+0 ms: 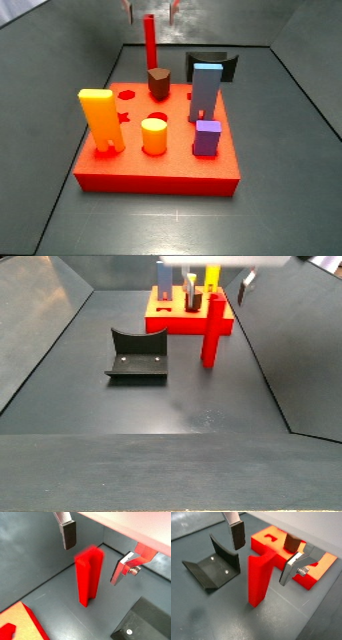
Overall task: Pick up the arch object. Move up. Rotate the arch object. Move to above the board. Insert the arch object.
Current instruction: Rotate the arch object.
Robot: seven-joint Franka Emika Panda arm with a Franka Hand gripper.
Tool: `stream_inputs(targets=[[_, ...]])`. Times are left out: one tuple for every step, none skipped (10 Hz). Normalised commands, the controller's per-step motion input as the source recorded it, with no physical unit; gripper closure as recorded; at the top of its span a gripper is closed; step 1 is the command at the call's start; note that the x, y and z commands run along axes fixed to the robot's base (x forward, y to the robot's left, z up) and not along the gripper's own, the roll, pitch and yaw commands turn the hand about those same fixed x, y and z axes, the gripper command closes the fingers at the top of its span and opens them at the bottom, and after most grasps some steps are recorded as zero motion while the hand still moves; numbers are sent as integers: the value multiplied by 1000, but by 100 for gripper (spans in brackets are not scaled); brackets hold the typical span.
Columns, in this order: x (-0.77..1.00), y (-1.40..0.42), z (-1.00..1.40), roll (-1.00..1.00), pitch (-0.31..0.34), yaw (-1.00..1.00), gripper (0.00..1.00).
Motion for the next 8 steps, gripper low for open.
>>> stream_inputs(targets=[[-20,4,682,45,24,-6,0],[-9,7,499,46,39,-4,0],[4,9,314,46,57,-2,0],[0,83,0,7,12,-1000,0],[24,79,-122,5,12,-1000,0],[33,70,-93,3,10,-1000,0],[38,44,-61,4,9,-1000,0],[39,38,-50,4,9,-1000,0]])
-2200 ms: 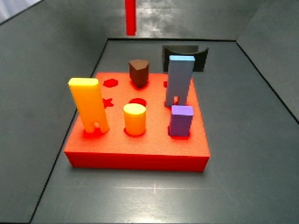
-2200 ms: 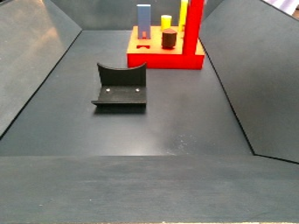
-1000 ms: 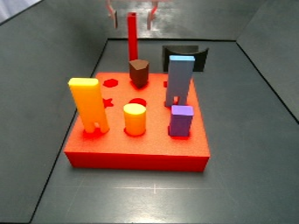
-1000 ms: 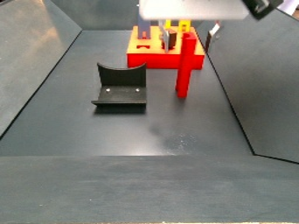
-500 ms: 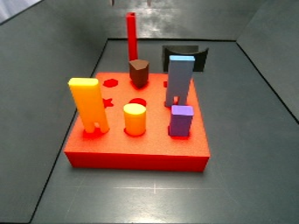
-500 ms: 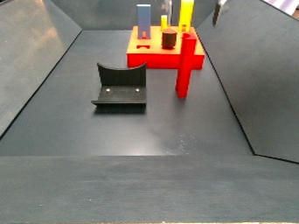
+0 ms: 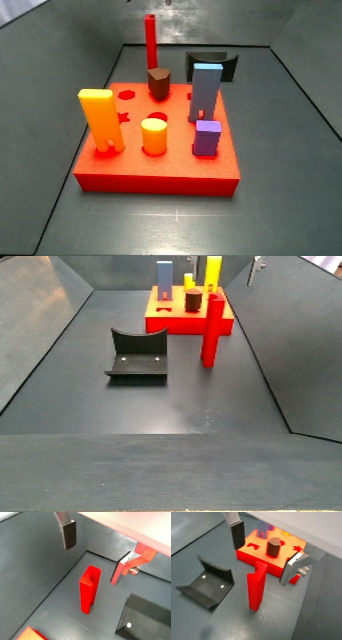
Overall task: Pick up the arch object. Move up. Rotate the arch object. Move to above the board. Insert the arch object.
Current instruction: Rotate the arch object.
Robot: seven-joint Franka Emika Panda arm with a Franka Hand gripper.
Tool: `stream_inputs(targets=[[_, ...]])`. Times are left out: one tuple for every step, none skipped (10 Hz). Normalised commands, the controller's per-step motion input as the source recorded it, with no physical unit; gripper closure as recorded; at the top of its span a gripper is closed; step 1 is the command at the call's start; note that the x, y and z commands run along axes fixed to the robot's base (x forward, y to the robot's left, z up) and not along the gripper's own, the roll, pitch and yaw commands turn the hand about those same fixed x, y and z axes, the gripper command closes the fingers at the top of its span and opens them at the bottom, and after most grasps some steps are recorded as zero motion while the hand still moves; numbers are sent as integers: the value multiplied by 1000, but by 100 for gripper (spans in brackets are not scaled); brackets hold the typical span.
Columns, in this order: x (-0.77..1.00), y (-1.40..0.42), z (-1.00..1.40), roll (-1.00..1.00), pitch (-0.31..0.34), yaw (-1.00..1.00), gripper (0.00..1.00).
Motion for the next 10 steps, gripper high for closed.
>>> stream_inputs(targets=[[40,36,-40,4,8,-1000,0],[40,33,-33,4,8,-1000,0],[39,30,-28,5,8,-1000,0],[39,29,-26,5,9,-1000,0],[39,28,-25,5,9,-1000,0],[39,27,-24,6,10,-1000,0],[39,27,-24,6,10,-1000,0],[39,26,-24,7,11,-1000,0],[40,26,-24,8,12,-1000,0],[40,26,-23,8,14,-1000,0]])
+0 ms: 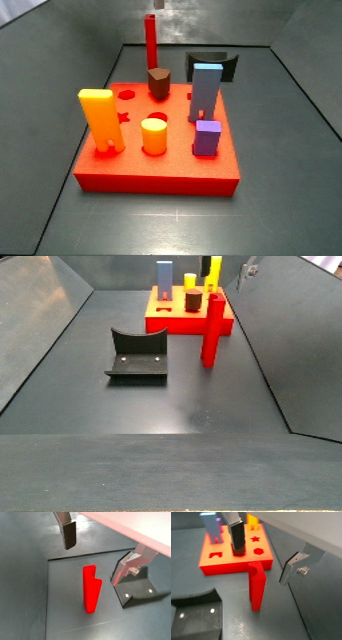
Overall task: Pick up the arch object. Move up. Rotate the arch object. Move to above the board. Insert the arch object.
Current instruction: Rotate the arch object.
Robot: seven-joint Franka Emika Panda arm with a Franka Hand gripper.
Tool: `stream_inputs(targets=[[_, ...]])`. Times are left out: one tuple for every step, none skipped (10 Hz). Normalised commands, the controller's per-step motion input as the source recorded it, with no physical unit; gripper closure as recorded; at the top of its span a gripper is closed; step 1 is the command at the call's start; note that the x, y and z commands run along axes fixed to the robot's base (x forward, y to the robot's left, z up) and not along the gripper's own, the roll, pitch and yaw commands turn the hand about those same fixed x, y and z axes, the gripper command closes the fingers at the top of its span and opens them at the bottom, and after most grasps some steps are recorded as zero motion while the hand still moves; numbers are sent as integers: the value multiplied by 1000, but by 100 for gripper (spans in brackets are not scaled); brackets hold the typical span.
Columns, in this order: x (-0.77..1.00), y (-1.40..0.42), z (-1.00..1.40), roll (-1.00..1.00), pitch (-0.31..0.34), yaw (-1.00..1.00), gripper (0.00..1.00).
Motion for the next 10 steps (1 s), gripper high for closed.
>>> stream_inputs(targets=[[40,26,-23,10,16,-1000,0],[40,26,-23,11,17,-1000,0],[40,26,-23,12,20,-1000,0],[40,25,-23,14,23,-1000,0],[40,25,-23,18,30,-1000,0],[40,25,-23,21,35,-936,0],[40,25,-22,20,35,-767,0],[40,25,-22,20,34,-382,0],[40,25,-22,20,34,-260,0],[0,0,-1000,20,34,-133,0]])
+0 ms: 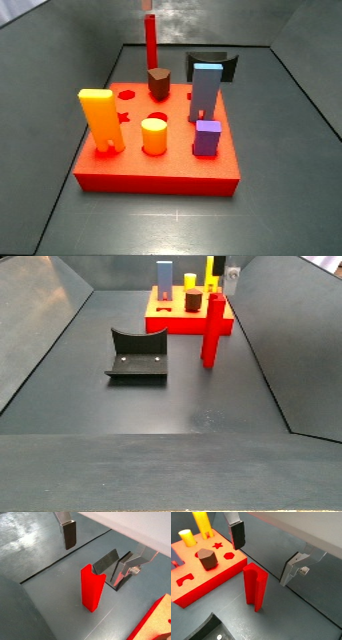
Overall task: Pick up the arch object. Move up. Rotate the arch object. Move to above the board. Insert the arch object.
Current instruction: Rotate the arch object, then move to above the board.
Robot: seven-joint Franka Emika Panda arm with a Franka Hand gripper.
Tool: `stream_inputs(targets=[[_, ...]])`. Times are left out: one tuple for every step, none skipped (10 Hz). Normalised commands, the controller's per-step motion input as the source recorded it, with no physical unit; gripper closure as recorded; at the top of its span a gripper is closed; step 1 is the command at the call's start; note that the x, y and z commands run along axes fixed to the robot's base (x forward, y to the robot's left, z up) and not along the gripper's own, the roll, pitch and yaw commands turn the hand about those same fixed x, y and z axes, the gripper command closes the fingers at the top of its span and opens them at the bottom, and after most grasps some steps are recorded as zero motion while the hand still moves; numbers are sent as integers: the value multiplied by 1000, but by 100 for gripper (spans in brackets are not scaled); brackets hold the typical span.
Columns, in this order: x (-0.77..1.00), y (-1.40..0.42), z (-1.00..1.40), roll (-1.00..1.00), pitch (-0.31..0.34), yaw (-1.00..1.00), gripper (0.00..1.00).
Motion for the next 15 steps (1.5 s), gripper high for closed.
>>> stream_inputs(targets=[[8,1,-1000,21,24,-91,0],[20,2,-1000,23,-10,-62,0],[16,3,-974,23,-21,-55,0],[8,7,-766,21,-41,-46,0],[9,8,-549,18,-46,-42,0],[8,7,-390,16,-50,-40,0],[8,7,-287,15,-53,-40,0],[0,0,0,11,-50,-38,100],[-222,246,1000,420,-90,126,100],[-225,246,1000,419,-83,123,100],[-221,222,1000,385,-61,108,100],[-200,198,1000,284,-9,73,100],[-186,191,1000,194,24,47,100],[-179,182,1000,112,34,22,100],[-177,178,1000,96,29,14,100]])
